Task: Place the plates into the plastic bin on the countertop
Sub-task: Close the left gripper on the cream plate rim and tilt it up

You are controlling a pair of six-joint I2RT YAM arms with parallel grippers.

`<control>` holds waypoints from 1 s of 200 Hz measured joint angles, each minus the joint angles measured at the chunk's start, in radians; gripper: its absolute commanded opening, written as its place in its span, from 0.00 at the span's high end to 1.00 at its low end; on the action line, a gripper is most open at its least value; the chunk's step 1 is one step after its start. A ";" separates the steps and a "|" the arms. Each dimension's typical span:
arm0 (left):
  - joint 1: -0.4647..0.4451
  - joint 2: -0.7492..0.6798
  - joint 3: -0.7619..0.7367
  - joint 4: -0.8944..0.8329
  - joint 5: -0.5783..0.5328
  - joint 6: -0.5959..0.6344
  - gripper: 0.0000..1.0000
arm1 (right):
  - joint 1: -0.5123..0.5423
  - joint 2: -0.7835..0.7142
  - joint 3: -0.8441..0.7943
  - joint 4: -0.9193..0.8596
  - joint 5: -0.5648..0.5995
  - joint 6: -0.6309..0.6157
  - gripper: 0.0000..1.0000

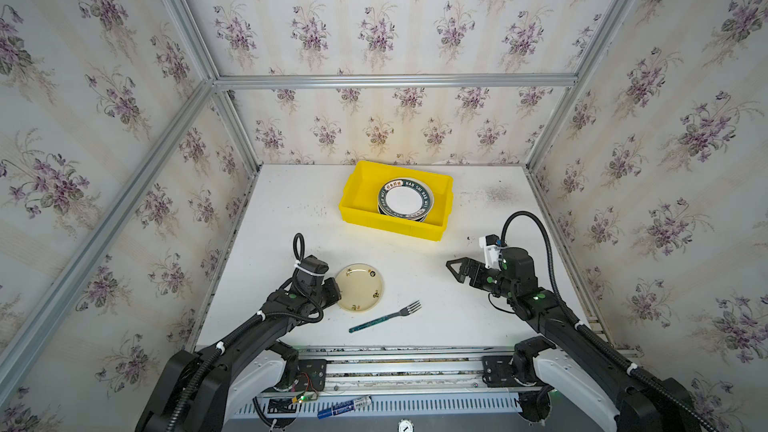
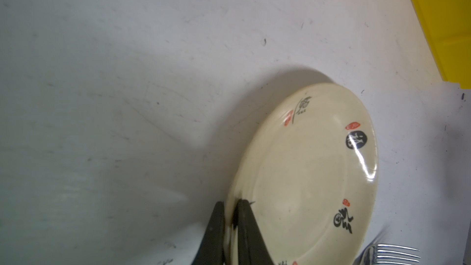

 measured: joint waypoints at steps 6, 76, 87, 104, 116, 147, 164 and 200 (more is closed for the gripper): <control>0.000 -0.003 0.000 0.000 0.001 -0.005 0.96 | 0.000 -0.002 0.000 -0.001 0.000 0.000 0.01; 0.000 -0.081 0.002 -0.010 0.010 -0.011 1.00 | 0.000 0.005 0.000 -0.003 0.010 0.003 0.01; 0.000 -0.094 0.007 -0.018 0.010 -0.012 1.00 | 0.000 0.005 0.000 -0.003 0.005 0.023 0.01; 0.000 -0.114 0.019 -0.039 0.010 -0.012 1.00 | 0.000 -0.003 -0.001 -0.002 0.001 0.032 0.01; 0.000 -0.129 0.031 -0.053 0.008 -0.012 1.00 | 0.000 -0.013 -0.005 0.002 -0.001 0.045 0.01; 0.000 -0.158 0.075 -0.061 0.011 -0.012 1.00 | 0.000 -0.041 -0.013 0.006 0.000 0.052 0.01; 0.000 -0.162 0.101 -0.061 0.015 -0.012 1.00 | 0.000 -0.049 -0.014 0.003 0.000 0.061 0.01; -0.006 -0.158 0.156 -0.063 0.022 -0.011 1.00 | 0.000 -0.066 -0.014 0.003 0.000 0.069 0.01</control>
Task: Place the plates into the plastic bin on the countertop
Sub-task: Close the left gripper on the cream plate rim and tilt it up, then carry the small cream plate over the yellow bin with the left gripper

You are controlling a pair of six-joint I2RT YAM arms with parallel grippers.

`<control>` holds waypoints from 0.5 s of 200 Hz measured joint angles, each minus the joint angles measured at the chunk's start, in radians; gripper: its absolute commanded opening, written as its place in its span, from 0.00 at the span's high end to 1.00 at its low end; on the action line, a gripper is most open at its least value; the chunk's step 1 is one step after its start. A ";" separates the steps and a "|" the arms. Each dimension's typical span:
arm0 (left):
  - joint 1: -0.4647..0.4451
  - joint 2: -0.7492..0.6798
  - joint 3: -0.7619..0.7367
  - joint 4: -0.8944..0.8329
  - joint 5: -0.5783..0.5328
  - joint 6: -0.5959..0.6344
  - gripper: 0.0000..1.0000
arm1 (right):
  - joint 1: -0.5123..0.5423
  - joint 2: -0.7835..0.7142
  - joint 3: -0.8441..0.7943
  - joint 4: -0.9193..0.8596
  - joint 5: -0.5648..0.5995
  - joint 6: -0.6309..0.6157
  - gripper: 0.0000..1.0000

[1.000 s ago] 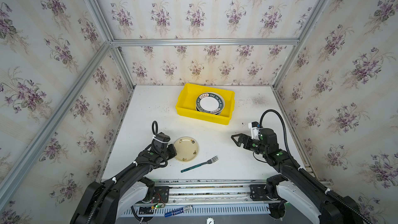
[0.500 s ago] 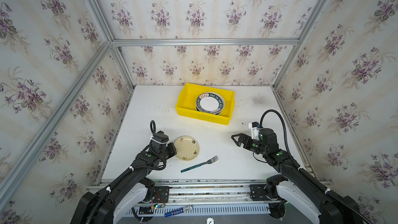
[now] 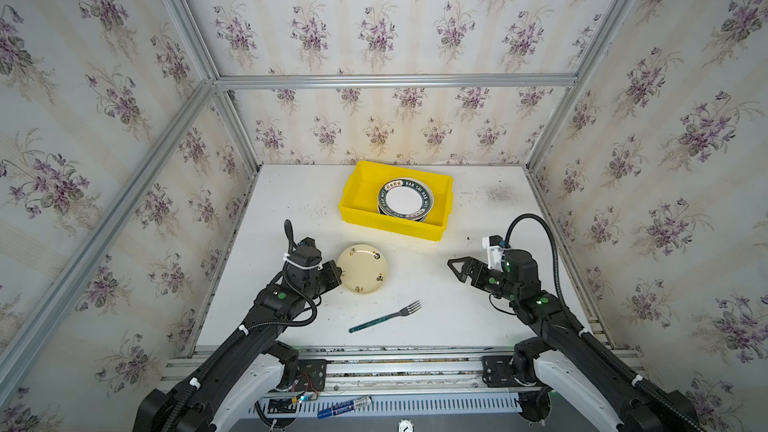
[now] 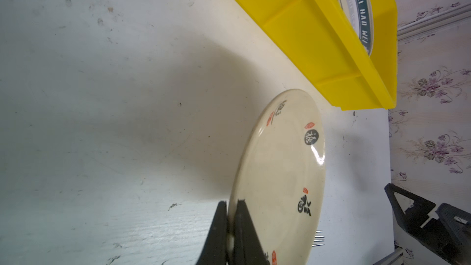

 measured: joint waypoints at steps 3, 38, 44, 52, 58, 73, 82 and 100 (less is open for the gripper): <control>-0.001 0.001 0.004 -0.001 0.000 0.000 1.00 | 0.000 -0.002 0.000 0.000 0.000 0.000 0.01; -0.027 0.008 0.065 -0.009 -0.006 0.005 1.00 | 0.000 -0.057 -0.012 -0.014 0.002 0.002 0.01; -0.032 0.010 0.075 -0.010 -0.010 0.006 1.00 | 0.000 -0.069 -0.012 -0.023 0.006 0.002 0.01; -0.039 0.014 0.089 -0.010 -0.013 0.006 1.00 | 0.000 -0.087 -0.013 -0.035 0.012 0.002 0.01; -0.043 0.018 0.099 -0.011 -0.013 0.006 1.00 | 0.000 -0.101 -0.013 -0.040 0.012 0.002 0.01; -0.050 0.037 0.125 -0.012 -0.016 0.010 1.00 | 0.000 -0.134 -0.013 -0.059 0.015 0.002 0.01; -0.054 0.053 0.145 -0.015 -0.021 0.015 1.00 | 0.000 -0.150 -0.016 -0.064 0.020 0.002 0.01; -0.061 0.098 0.202 -0.016 -0.034 0.022 1.00 | 0.000 -0.174 -0.025 -0.082 0.027 0.001 0.01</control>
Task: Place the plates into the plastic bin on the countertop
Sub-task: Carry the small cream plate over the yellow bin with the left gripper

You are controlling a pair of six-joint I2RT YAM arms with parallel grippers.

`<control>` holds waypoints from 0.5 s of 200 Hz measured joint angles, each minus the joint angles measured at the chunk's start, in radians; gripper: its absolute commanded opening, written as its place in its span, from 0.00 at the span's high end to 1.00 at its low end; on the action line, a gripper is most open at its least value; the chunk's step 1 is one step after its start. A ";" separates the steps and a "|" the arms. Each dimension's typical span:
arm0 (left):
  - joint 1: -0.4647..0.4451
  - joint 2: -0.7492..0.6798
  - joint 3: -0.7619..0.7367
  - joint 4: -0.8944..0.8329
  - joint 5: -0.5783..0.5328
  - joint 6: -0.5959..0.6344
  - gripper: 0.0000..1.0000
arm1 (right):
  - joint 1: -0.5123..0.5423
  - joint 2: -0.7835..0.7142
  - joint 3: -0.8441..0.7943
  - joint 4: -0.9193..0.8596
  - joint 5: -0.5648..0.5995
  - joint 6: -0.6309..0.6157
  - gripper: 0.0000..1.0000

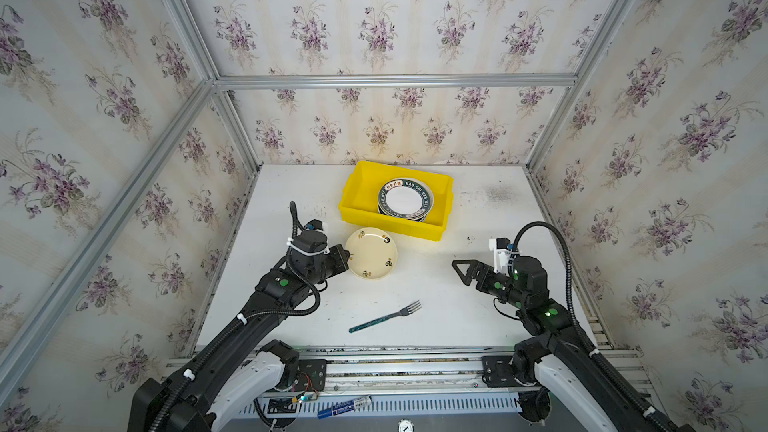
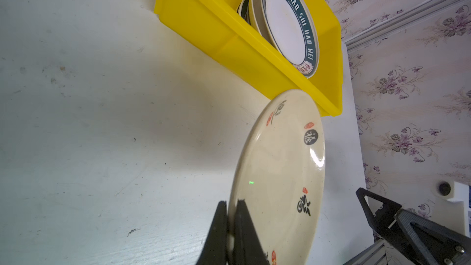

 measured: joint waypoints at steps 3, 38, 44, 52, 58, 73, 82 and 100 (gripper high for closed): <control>-0.001 0.008 0.010 0.000 -0.003 0.002 1.00 | 0.000 -0.003 -0.001 -0.001 0.001 -0.001 0.01; -0.038 0.119 0.141 0.023 -0.022 0.013 1.00 | 0.000 -0.029 -0.002 -0.037 0.016 -0.002 0.01; -0.045 0.143 0.164 0.028 -0.026 0.018 1.00 | 0.000 -0.035 -0.002 -0.037 0.016 -0.002 0.01; -0.052 0.172 0.193 0.035 -0.030 0.026 1.00 | 0.000 -0.044 -0.002 -0.040 0.016 -0.002 0.01; -0.055 0.198 0.217 0.036 -0.033 0.029 1.00 | 0.000 -0.052 -0.002 -0.045 0.016 -0.002 0.01; -0.062 0.265 0.274 0.049 -0.046 0.037 1.00 | 0.000 -0.070 0.000 -0.072 0.022 -0.008 0.01; -0.065 0.307 0.308 0.056 -0.057 0.048 1.00 | 0.000 -0.080 0.006 -0.099 0.027 -0.020 0.01; -0.068 0.385 0.369 0.060 -0.080 0.064 1.00 | 0.000 -0.093 0.033 -0.151 0.047 -0.047 0.01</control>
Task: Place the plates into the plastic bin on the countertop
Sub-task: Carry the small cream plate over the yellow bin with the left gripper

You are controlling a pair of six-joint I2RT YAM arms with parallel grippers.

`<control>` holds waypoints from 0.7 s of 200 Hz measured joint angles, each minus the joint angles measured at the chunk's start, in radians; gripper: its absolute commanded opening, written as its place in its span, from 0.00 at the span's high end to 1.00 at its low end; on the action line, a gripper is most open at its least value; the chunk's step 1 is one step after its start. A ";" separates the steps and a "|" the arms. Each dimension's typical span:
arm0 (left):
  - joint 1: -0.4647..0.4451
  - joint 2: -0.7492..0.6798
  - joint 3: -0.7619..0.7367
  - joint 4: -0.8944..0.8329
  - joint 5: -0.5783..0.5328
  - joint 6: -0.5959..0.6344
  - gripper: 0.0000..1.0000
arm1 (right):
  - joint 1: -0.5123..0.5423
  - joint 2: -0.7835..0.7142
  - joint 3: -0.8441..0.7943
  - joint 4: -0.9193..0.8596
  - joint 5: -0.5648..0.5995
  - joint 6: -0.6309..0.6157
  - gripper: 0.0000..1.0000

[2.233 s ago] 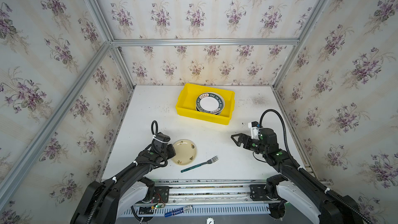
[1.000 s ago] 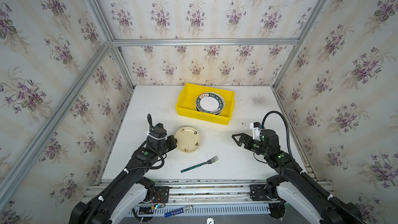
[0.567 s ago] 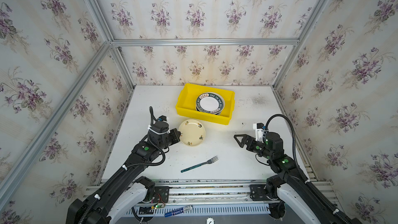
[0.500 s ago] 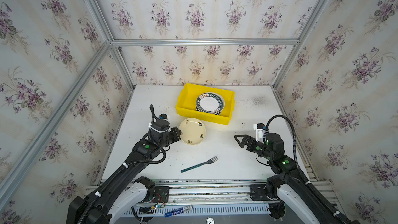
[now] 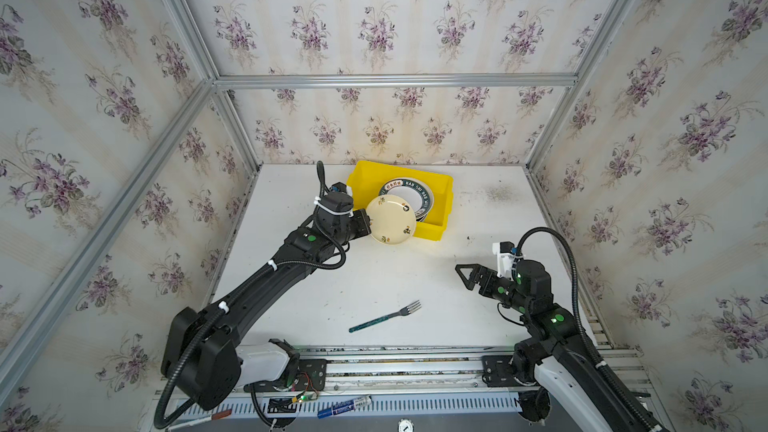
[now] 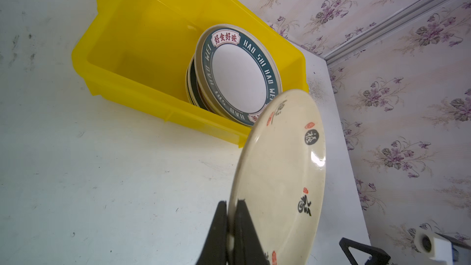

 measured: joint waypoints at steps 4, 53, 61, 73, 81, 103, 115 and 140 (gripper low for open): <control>-0.001 0.017 0.014 0.000 -0.006 0.005 1.00 | 0.000 -0.003 0.006 -0.009 0.002 -0.006 0.01; -0.003 0.218 0.208 0.005 -0.053 0.055 1.00 | 0.000 -0.044 0.019 -0.089 0.042 -0.045 0.01; -0.003 0.254 0.243 0.005 -0.061 0.067 1.00 | 0.000 -0.050 0.019 -0.099 0.049 -0.048 0.01; -0.003 0.303 0.291 0.008 -0.071 0.076 1.00 | 0.000 -0.053 0.019 -0.110 0.051 -0.051 0.01; -0.003 0.336 0.323 0.003 -0.078 0.082 1.00 | 0.000 -0.054 0.019 -0.117 0.055 -0.054 0.01; -0.002 0.426 0.412 -0.011 -0.089 0.096 1.00 | 0.000 -0.068 0.019 -0.143 0.061 -0.058 0.01; -0.002 0.470 0.451 -0.018 -0.091 0.101 1.00 | 0.000 -0.080 0.018 -0.153 0.071 -0.061 0.01; 0.001 0.552 0.510 -0.035 -0.089 0.103 1.00 | 0.000 -0.101 0.010 -0.172 0.081 -0.062 0.01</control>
